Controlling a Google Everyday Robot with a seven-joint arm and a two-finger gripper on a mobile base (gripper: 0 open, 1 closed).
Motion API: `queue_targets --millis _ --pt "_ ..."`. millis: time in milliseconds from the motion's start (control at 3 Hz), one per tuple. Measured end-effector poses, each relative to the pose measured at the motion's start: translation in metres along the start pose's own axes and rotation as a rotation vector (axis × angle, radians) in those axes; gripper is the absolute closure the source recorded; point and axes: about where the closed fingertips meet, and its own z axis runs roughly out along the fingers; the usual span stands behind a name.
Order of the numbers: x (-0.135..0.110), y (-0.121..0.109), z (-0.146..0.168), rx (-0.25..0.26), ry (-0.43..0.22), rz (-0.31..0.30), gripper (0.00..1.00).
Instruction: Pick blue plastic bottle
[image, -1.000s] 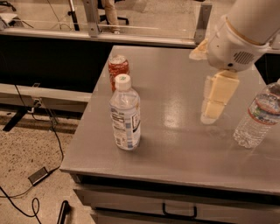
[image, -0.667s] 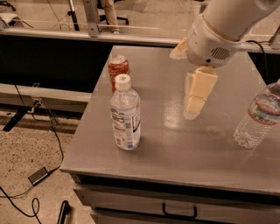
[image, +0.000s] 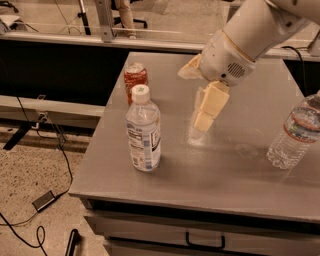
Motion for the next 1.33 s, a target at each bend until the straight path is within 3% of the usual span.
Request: queue_targets --millis 333,667,1000,1333 --pt "-0.009 0.011 -0.006 0.048 -0.209 0.003 0.00" --pt "-0.018 0.017 -0.017 0.063 -0.276 -0.005 0.00" --pt "-0.019 0.018 -0.016 0.059 -0.279 -0.007 0.00" --pt "-0.032 0.021 -0.001 0.017 -0.318 -0.032 0.00"
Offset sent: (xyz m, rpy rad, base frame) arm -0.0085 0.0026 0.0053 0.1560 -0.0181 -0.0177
